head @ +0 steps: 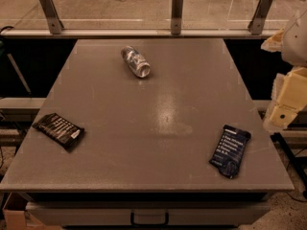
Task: Place redbull can upright
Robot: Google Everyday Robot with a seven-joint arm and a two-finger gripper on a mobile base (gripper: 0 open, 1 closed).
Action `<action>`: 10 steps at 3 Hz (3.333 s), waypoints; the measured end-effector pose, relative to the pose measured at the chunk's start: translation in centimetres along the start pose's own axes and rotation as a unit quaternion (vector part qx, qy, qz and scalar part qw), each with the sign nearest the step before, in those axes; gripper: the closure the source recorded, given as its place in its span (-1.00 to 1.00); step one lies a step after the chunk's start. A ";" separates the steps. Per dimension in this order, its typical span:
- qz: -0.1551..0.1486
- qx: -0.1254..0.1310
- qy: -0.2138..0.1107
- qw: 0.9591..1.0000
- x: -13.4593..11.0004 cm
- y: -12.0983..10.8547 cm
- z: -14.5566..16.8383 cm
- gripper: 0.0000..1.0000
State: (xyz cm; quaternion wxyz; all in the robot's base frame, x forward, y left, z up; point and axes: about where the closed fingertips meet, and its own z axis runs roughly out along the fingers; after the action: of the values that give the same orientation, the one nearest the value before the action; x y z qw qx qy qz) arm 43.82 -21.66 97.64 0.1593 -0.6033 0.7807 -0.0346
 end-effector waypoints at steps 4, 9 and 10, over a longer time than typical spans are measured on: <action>-0.037 0.010 -0.068 0.997 -17.6 -9.4 4.0 -1.00; 0.130 -0.015 -0.088 0.987 -31.0 -16.6 16.2 -1.00; 0.180 -0.019 -0.080 0.980 -31.9 -17.3 18.0 -1.00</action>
Offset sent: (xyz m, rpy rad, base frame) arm 0.0611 0.0619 -0.0130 0.0696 0.0243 0.0347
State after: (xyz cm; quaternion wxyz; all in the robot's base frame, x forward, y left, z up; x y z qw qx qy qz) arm 72.23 6.56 91.47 0.2133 -0.4565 0.8619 0.0574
